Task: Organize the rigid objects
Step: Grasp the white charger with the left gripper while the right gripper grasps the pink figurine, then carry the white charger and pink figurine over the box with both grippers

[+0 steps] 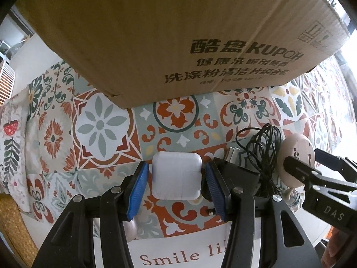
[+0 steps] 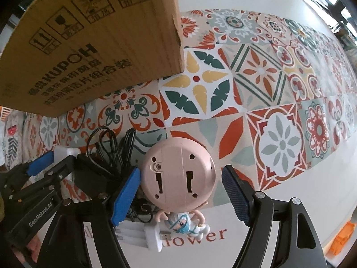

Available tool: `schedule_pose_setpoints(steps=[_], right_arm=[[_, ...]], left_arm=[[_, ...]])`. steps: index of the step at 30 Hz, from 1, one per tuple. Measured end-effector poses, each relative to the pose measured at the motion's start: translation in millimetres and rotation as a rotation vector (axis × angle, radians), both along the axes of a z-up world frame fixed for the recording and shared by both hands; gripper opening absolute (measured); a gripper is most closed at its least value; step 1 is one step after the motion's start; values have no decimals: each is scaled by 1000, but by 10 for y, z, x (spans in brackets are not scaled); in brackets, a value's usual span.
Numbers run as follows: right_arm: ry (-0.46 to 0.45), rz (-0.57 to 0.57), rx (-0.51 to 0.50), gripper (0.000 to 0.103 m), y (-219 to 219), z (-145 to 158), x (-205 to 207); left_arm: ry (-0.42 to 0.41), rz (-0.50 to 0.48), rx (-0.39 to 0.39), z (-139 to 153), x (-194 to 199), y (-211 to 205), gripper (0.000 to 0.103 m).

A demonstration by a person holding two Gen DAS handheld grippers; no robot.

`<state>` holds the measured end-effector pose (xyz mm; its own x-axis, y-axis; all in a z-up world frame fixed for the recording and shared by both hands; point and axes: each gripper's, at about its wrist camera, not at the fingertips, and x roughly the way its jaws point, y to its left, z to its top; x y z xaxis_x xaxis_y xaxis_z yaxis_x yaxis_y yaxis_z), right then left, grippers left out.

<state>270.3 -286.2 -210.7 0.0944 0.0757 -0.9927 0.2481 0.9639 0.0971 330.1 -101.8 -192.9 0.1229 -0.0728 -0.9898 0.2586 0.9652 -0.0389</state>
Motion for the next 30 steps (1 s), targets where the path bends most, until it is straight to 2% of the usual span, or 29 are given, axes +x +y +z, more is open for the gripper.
schedule_pose_setpoints(steps=[10,11,15,24,30], right_arm=[[35,1,11,77,105,-372,31],[34,0,8,77,116,-380,14],[29,13,5,76,147,-441,7],[-2,13,-12,75,137,-369,-74],[-56,6,-43,75,156,-159,-130]], left_arm=[[36,30,-8,-275,79,51,49],[38,27,-6,-299,75,49,46],[29,23,3,-381,51,3,45],[-7,14,15,-275,-81,-9,45],[-54,17,0,-92,-188,31,45]])
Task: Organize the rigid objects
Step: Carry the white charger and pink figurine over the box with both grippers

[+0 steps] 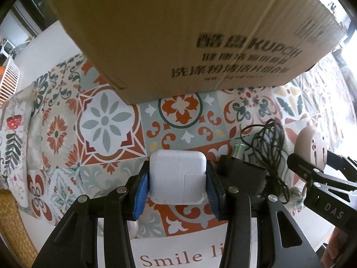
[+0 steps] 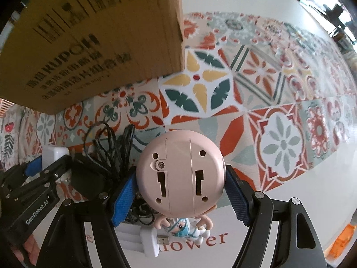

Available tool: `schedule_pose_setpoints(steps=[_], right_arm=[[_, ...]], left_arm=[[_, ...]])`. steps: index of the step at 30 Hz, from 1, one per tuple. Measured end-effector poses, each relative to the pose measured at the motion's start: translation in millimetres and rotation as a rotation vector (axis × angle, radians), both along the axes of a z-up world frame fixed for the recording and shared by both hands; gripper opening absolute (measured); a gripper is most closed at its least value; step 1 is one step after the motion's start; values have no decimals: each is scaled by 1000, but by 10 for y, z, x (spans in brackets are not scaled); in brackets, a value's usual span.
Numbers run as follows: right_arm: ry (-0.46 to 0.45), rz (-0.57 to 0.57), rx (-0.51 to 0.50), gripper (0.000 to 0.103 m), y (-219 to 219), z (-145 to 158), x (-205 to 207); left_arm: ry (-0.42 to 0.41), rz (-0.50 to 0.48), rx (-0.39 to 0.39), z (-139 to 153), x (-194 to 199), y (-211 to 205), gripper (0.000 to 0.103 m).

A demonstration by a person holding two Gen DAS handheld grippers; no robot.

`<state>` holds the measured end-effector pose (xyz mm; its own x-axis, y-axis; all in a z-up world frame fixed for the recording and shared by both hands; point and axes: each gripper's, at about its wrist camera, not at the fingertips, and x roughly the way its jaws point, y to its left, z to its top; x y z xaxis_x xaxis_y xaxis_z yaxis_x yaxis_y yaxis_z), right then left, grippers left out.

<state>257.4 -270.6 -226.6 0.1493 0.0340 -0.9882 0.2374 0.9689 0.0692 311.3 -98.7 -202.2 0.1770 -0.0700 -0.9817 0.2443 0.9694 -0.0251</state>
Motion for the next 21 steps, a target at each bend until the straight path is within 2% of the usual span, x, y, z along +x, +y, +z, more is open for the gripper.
schedule_pose_setpoints(steps=[9,21], right_arm=[[-98,20,-11,75,101,427,-62],[-261,59,-12,75,156,1182,-144]], left_arm=[[-73,15,-53,405,-135,135,45],[-215,23,-106,1101,-328,251,45]])
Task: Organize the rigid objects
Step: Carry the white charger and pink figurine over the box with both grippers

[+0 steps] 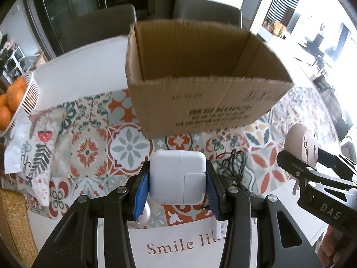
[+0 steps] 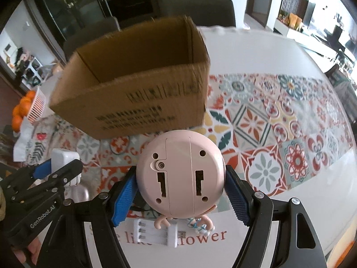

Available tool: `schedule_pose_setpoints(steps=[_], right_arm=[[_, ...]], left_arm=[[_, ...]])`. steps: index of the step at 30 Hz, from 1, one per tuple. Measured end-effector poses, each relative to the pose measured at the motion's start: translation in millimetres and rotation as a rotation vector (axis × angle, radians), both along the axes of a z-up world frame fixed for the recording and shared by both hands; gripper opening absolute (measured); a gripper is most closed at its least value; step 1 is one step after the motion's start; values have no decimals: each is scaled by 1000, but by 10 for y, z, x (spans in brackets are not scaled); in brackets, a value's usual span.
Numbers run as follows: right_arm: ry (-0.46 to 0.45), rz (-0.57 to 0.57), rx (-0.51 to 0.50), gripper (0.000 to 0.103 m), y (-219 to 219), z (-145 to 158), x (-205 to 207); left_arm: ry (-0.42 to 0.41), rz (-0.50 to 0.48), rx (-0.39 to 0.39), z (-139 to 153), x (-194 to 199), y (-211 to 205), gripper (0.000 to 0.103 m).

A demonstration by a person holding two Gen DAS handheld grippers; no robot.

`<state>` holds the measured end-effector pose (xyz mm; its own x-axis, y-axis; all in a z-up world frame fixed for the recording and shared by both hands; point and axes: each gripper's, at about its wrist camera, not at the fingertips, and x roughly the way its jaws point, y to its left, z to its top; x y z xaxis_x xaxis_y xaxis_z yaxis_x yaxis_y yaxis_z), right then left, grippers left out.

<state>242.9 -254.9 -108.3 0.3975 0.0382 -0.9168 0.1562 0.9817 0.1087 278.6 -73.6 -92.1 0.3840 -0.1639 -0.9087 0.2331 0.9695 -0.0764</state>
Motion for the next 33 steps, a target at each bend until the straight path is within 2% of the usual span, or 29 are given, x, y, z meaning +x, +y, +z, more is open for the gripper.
schedule_pose_setpoints(steps=[15,25,33], right_arm=[[-182,49,29,75,58,640,10],[-244,82,48,75,27,864,205],[-266,96,50,75,-4,989,446]], left_arm=[[-144,3,-40,627,-34,37,45],[-198,10,-45,893,119,28,45],[-217,12,-50,990,353,-31,45]])
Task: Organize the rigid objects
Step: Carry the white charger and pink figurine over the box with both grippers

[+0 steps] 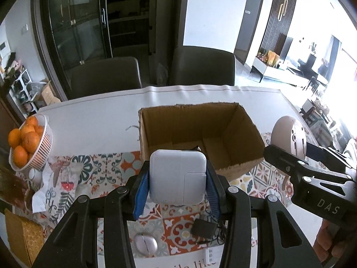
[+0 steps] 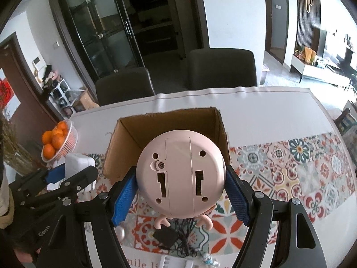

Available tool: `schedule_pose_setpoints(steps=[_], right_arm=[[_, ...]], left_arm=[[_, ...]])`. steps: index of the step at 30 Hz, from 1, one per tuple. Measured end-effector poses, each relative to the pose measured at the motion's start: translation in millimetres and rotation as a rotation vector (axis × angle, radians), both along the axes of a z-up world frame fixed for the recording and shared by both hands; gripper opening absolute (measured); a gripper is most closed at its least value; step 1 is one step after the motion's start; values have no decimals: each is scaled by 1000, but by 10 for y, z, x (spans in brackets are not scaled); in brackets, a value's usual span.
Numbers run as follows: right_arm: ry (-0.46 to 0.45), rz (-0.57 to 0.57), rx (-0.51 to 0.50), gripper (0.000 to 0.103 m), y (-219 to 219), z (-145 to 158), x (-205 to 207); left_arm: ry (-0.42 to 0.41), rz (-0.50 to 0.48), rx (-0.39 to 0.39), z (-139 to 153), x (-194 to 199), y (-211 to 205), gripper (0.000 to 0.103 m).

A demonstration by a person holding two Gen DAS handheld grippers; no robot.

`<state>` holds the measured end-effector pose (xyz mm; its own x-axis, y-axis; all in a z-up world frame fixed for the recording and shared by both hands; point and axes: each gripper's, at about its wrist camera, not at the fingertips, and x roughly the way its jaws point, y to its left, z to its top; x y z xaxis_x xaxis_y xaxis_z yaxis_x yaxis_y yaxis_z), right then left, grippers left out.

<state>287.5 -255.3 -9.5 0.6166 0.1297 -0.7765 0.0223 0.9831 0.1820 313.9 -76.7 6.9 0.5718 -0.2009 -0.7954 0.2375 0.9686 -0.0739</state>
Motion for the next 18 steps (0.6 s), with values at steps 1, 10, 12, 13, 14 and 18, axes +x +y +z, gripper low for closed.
schedule_pose_setpoints(steps=[1,10,12,13,14,18], right_arm=[[0,2,-6,75,2,8,38],[21,26,-6,75,0,0,342],[32,31,-2,75,-5,-25,426],[39,30,-3,75,-5,-39,461],[44,29,-5,75,-13,-59,488],[75,40,-15,75,-2,-161,632]], left_arm=[[2,0,-1,-1,27,-7,45],[51,-7,-1,-68,324,-60,45],[61,-6,8,-95,403,-75,45],[65,-2,17,-109,435,-81,45],[67,0,25,-123,468,-89,45],[94,5,44,-199,593,-109,45]])
